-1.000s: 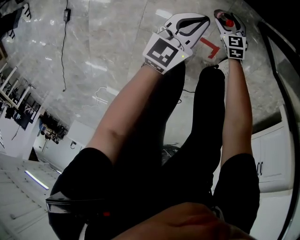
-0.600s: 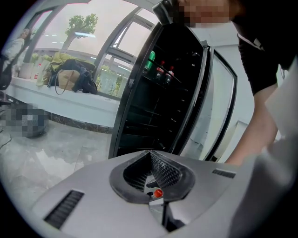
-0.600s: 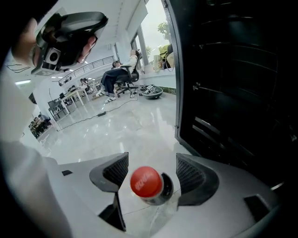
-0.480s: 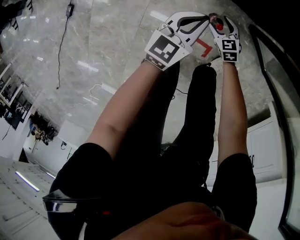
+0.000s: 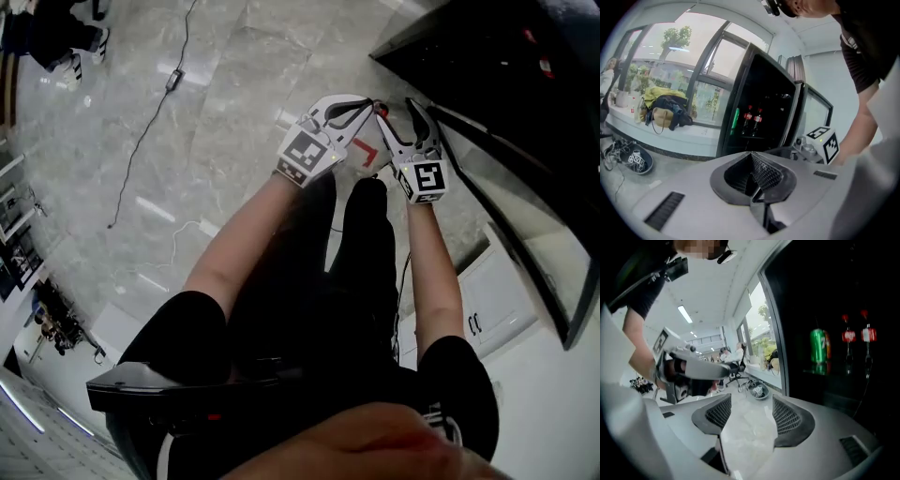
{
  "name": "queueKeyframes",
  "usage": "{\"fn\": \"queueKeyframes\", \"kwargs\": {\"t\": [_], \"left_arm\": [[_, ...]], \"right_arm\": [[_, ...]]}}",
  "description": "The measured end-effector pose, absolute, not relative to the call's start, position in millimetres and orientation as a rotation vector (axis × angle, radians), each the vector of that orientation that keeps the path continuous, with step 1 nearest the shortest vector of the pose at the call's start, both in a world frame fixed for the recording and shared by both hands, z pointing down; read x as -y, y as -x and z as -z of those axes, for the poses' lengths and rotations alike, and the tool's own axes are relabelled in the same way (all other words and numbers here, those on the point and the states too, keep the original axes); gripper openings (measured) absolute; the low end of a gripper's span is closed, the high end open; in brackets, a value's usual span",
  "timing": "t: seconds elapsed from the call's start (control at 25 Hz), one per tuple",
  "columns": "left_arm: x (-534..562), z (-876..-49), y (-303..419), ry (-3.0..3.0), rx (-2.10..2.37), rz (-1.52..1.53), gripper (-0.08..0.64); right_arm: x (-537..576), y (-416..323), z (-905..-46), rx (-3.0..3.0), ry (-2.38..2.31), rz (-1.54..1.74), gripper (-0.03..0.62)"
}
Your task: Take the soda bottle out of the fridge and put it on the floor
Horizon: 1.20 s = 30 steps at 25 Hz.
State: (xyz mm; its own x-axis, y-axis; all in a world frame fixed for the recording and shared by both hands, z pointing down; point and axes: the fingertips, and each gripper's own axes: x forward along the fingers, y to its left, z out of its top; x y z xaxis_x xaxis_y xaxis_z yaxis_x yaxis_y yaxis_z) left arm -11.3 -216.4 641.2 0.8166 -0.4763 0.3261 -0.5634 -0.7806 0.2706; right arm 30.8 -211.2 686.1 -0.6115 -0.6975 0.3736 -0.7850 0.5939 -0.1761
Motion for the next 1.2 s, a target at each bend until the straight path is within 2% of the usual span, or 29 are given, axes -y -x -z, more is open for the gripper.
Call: {"fn": "queueKeyframes", "kwargs": {"t": [0.04, 0.12, 0.28, 0.52, 0.68, 1.2], "left_arm": [[211, -618, 12, -2.657, 0.768, -0.342, 0.000], [198, -578, 14, -2.691, 0.724, -0.333, 0.000], [165, -523, 20, -2.754, 0.605, -0.301, 0.000], [133, -419, 31, -2.747, 0.466, -0.296, 0.000], [117, -365, 17, -2.773, 0.442, -0.264, 0.000], [135, -283, -22, -2.937, 0.388, -0.184, 0.000]], "right_arm": [[206, -28, -650, 2.601, -1.220, -0.466, 0.267], [193, -24, -586, 2.675, -1.230, -0.442, 0.170], [162, -15, -504, 2.742, -1.242, -0.406, 0.018], [127, 9, -391, 2.771, -1.101, -0.478, 0.012], [107, 2, -347, 2.770, -1.127, -0.478, 0.014], [135, -23, -260, 2.877, -1.172, -0.119, 0.014]]}}
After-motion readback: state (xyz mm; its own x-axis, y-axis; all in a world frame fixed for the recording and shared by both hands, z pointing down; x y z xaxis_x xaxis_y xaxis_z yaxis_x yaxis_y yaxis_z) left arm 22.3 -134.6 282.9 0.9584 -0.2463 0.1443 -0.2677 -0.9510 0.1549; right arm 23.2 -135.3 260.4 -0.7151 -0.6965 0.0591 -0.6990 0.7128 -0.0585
